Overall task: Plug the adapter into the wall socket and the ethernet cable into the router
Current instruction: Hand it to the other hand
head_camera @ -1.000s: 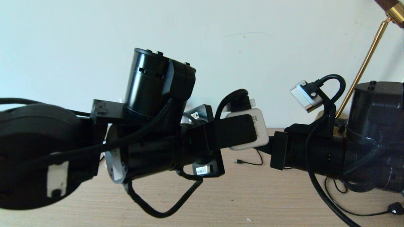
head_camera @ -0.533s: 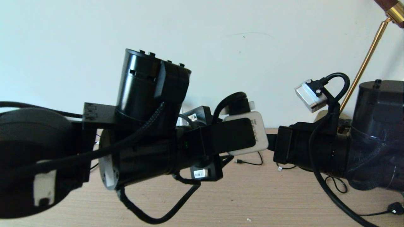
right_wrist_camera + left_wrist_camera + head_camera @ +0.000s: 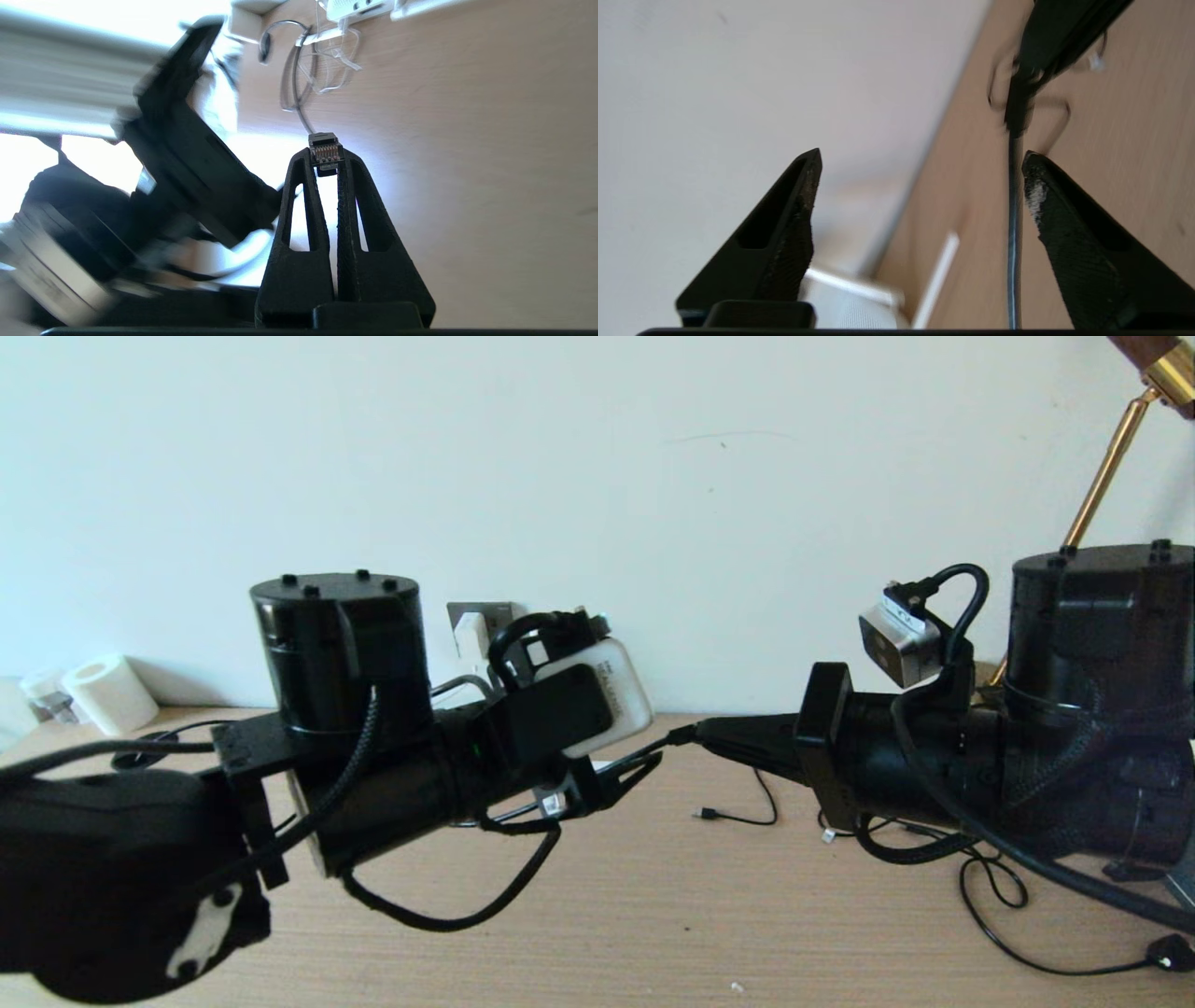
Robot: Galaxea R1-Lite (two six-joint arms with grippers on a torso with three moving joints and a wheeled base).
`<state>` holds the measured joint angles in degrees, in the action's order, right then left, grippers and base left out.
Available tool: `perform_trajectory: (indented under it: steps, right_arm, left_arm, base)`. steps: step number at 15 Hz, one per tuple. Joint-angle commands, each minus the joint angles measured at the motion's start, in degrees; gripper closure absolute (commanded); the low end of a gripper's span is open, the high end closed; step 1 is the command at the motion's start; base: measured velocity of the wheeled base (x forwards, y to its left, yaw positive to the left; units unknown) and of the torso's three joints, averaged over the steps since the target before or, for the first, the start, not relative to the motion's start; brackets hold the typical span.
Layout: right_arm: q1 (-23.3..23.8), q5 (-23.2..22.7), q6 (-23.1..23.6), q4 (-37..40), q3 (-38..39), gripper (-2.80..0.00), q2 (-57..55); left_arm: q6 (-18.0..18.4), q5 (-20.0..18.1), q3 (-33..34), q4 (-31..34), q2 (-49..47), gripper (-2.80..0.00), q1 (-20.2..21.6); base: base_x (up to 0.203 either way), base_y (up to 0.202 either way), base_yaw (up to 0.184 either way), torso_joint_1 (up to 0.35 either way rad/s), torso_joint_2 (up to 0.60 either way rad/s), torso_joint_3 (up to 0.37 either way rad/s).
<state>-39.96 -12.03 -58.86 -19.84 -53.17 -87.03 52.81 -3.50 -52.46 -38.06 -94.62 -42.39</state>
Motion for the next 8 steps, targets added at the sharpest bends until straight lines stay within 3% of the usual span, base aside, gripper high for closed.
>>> perform_trajectory:
  steps: [1, 4, 8]
  right_arm:
    - [0.18, -0.40, -5.58, 0.08, -2.14, 0.00, -1.53]
    - [0.26, -3.66, -11.94, 0.32, -4.63, 0.00, -0.87]
    - [1.95, -10.19, -18.21, 1.97, -8.08, 0.00, 0.14]
  left_arm:
    - [0.28, -2.43, 3.86, -7.20, -0.71, -2.80, 0.91]
    - [0.20, -8.12, 10.99, -15.46, 0.80, -2.80, 2.84]
    - [0.02, -21.33, 11.68, -22.83, -0.12, -2.80, 12.70]
  base:
    - [0.000, 0.000, 0.000, 0.000, 0.00, 0.000]
    - [0.000, 0.000, 0.000, 0.000, 0.00, 0.000]
    - [0.000, 0.000, 0.000, 0.000, 0.00, 0.000]
